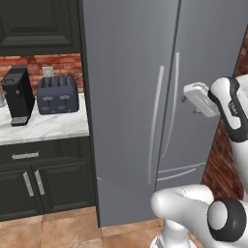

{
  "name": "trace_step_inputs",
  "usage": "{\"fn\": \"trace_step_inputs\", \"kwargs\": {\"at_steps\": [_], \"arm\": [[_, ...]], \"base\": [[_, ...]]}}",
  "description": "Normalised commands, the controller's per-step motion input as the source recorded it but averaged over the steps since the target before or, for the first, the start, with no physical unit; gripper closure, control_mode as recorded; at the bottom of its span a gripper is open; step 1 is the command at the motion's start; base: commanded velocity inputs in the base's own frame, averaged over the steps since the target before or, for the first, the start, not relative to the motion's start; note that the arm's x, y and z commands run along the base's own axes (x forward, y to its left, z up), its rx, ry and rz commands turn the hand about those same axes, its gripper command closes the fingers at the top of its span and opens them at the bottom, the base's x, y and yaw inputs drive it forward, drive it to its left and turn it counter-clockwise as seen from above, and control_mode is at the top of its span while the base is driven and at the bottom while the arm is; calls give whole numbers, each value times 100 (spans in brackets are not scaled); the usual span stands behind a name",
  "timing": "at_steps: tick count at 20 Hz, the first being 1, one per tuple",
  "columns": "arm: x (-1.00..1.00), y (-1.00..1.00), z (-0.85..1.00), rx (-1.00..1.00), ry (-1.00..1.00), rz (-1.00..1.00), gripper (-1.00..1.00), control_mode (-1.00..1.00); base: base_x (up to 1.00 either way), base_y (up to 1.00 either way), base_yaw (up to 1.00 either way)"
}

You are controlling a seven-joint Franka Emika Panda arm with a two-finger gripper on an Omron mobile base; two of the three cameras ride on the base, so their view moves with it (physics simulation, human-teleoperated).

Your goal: Retrieve the sausage and cheese from the fridge and place them on the cutting board on the counter.

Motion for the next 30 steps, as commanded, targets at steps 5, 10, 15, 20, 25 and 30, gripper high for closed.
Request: {"fn": "trace_step_inputs", "kwargs": {"at_steps": [5,10,15,20,25,30], "arm": [[18,-1,20,34,22,-6,-100,-100],[22,0,-8,27,9,-9,-100,-100],[32,0,-20,20,3,-13,-100,-100],[45,0,-3,14,7,-10,-100,-100],[32,0,0,7,11,-3,-100,-100],[4,0,-9,4,7,0,-100,-100]], "base": [[0,0,0],[0,0,0],[0,0,0],[0,0,0],[0,0,0],[0,0,0]]}}
